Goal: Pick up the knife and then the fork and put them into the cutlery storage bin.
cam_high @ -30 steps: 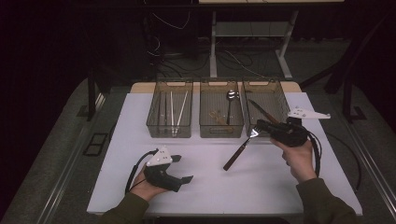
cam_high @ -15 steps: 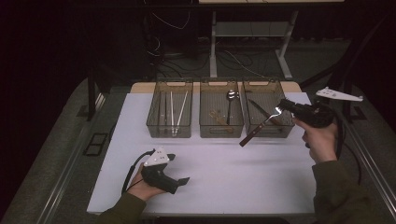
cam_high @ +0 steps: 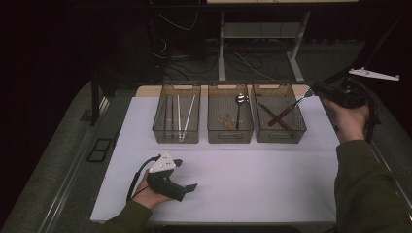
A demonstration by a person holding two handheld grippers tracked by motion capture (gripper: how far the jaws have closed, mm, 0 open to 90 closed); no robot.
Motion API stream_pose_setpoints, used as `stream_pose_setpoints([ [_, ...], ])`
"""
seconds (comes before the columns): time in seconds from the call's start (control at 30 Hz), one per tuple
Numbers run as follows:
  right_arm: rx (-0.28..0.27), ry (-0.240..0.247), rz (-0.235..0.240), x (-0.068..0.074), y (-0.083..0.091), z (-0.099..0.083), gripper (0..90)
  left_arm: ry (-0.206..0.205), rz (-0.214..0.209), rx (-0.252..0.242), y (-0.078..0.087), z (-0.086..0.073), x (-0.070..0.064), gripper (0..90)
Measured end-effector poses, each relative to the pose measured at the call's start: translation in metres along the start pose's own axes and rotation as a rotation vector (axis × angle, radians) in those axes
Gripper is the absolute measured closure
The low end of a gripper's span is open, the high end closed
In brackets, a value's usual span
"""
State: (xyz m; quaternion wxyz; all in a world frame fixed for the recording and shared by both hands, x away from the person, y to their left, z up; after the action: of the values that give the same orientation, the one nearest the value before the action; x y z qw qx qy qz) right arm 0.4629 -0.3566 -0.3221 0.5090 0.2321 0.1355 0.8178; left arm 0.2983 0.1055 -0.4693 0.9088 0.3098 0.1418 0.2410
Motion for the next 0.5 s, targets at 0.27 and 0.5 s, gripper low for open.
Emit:
stream_pose_setpoints([
  [0.27, 0.132, 0.026, -0.038, -0.006, -0.046, -0.021, 87.2, -0.003, -0.013, -0.004, 0.0, 0.001, -0.001, 0.0],
  [0.5, 0.219, 0.042, 0.028, 0.004, -0.076, -0.037, 87.0, -0.006, -0.02, -0.006, 0.0, 0.001, -0.002, 0.0],
])
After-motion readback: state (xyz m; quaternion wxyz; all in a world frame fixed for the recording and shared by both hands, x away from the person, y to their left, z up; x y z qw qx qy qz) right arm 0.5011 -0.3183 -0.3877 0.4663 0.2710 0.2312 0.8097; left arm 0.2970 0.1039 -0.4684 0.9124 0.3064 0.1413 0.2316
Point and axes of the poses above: each handheld gripper's, and its own axes: y roughly backward along the jaws, z roughly out of its top, x roughly to its left, the point moved 6 cm from there along -y, roughly forward along the jaws, and after that the axes turned 7 degrees about x, right-handed, at the moved point
